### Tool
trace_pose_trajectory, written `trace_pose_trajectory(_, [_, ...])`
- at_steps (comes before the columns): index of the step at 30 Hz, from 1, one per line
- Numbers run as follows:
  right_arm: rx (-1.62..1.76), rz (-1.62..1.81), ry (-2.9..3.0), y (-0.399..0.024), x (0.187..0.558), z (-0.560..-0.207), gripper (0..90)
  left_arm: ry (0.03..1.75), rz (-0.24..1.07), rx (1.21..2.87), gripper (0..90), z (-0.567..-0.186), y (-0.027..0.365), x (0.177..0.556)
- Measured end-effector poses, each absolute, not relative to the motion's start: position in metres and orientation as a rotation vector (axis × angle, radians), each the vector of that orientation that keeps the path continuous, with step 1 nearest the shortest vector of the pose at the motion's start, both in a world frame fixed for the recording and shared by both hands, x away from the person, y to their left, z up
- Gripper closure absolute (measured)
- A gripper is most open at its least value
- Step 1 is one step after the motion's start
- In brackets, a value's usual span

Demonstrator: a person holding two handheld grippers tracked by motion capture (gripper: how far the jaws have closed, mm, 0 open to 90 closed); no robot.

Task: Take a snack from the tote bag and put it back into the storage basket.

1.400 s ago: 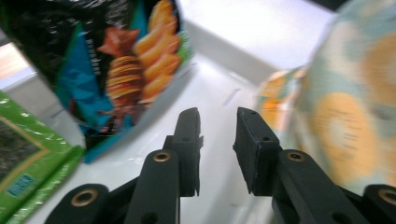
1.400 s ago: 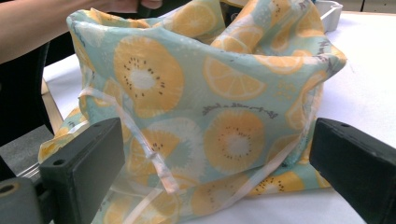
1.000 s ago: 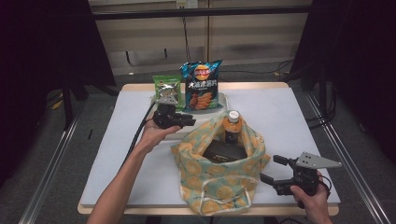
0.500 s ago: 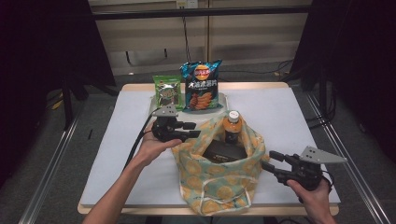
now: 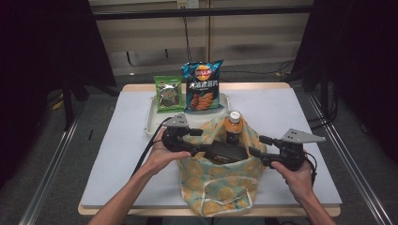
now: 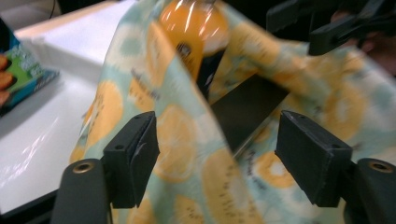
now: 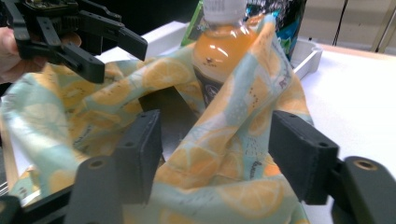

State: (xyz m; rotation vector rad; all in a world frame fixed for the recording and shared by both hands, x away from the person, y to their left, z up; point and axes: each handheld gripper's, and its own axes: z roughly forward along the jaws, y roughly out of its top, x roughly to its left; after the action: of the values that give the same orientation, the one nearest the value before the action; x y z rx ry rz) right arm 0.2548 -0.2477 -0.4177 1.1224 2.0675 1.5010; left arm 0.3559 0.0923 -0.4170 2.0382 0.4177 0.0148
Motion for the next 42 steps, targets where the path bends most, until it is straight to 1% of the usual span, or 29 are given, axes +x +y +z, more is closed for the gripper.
trace_pose_trajectory(1, [1.126, 1.487, 2.087, -0.246, 0.258, -0.420, 33.5, 0.421, 0.016, 2.055, 25.1, -0.419, 0.091, 0.356])
trace_pose_trajectory(3, [1.122, 1.487, 2.099, -0.244, 0.261, -0.423, 31.6, 0.417, 0.040, 2.100, 24.5, -0.426, 0.087, 0.356])
trace_pose_trajectory(4, [1.122, 1.487, 2.099, -0.244, 0.261, -0.423, 31.6, 0.417, 0.040, 2.100, 24.7, -0.426, 0.087, 0.356])
trace_pose_trajectory(5, [1.121, 1.463, 2.125, -0.241, 0.261, -0.427, 31.5, 0.430, 0.098, 2.152, 28.0, -0.432, 0.084, 0.354])
trace_pose_trajectory(7, [1.108, 1.424, 2.153, -0.237, 0.260, -0.433, 31.9, 0.450, 0.141, 2.196, 42.0, -0.435, 0.085, 0.356])
trace_pose_trajectory(8, [1.108, 1.424, 2.153, -0.237, 0.260, -0.433, 31.9, 0.450, 0.141, 2.196, 53.9, -0.435, 0.085, 0.356])
trace_pose_trajectory(9, [1.099, 1.390, 2.181, -0.236, 0.259, -0.437, 41.5, 0.466, 0.148, 2.187, 64.1, -0.437, 0.090, 0.358])
trace_pose_trajectory(10, [1.089, 1.385, 2.193, -0.236, 0.258, -0.438, 49.0, 0.459, 0.142, 2.205, 73.2, -0.436, 0.093, 0.359])
trace_pose_trajectory(11, [1.077, 1.380, 2.205, -0.236, 0.258, -0.439, 52.3, 0.468, 0.154, 2.200, 81.9, -0.437, 0.097, 0.360])
trace_pose_trajectory(12, [1.079, 1.365, 2.209, -0.237, 0.257, -0.439, 55.4, 0.471, 0.154, 2.195, 87.1, -0.437, 0.099, 0.361])
trace_pose_trajectory(13, [1.079, 1.360, 2.213, -0.237, 0.257, -0.440, 60.3, 0.486, 0.151, 2.193, 89.0, -0.437, 0.102, 0.362])
trace_pose_trajectory(14, [1.079, 1.359, 2.216, -0.238, 0.257, -0.440, 65.1, 0.500, 0.157, 2.187, 89.5, -0.437, 0.105, 0.364])
trace_pose_trajectory(15, [1.079, 1.359, 2.216, -0.238, 0.257, -0.440, 65.1, 0.500, 0.157, 2.187, 89.9, -0.437, 0.105, 0.364])
trace_pose_trajectory(16, [1.074, 1.345, 2.220, -0.238, 0.257, -0.441, 69.4, 0.520, 0.162, 2.184, 89.9, -0.438, 0.109, 0.366])
trace_pose_trajectory(18, [1.083, 1.320, 2.226, -0.239, 0.257, -0.442, 81.0, 0.549, 0.167, 2.171, 90.0, -0.440, 0.115, 0.369])
trace_pose_trajectory(21, [1.095, 1.290, 2.219, -0.242, 0.257, -0.442, 88.9, 0.600, 0.188, 2.166, 90.0, -0.445, 0.122, 0.377])
trace_pose_trajectory(22, [1.101, 1.284, 2.213, -0.244, 0.257, -0.442, 89.2, 0.605, 0.199, 2.169, 90.0, -0.447, 0.122, 0.378])
trace_pose_trajectory(25, [1.114, 1.258, 2.200, -0.248, 0.257, -0.443, 89.8, 0.608, 0.179, 2.186, 90.0, -0.452, 0.121, 0.381])
trace_pose_trajectory(27, [1.123, 1.237, 2.190, -0.253, 0.257, -0.443, 90.0, 0.596, 0.143, 2.198, 90.0, -0.457, 0.119, 0.380])
trace_pose_trajectory(32, [1.169, 1.208, 2.178, -0.261, 0.260, -0.448, 90.0, 0.526, 0.109, 2.242, 90.0, -0.462, 0.106, 0.371])
trace_pose_trajectory(35, [1.187, 1.201, 2.168, -0.263, 0.263, -0.449, 89.9, 0.514, 0.065, 2.232, 90.0, -0.465, 0.100, 0.366])
trace_pose_trajectory(36, [1.187, 1.196, 2.164, -0.264, 0.264, -0.449, 89.9, 0.507, 0.069, 2.239, 90.0, -0.465, 0.098, 0.363])
trace_pose_trajectory(38, [1.188, 1.196, 2.151, -0.266, 0.266, -0.450, 89.9, 0.496, 0.069, 2.246, 90.0, -0.464, 0.096, 0.357])
trace_pose_trajectory(42, [1.198, 1.202, 2.134, -0.269, 0.269, -0.451, 89.8, 0.460, 0.029, 2.253, 90.0, -0.463, 0.096, 0.348])
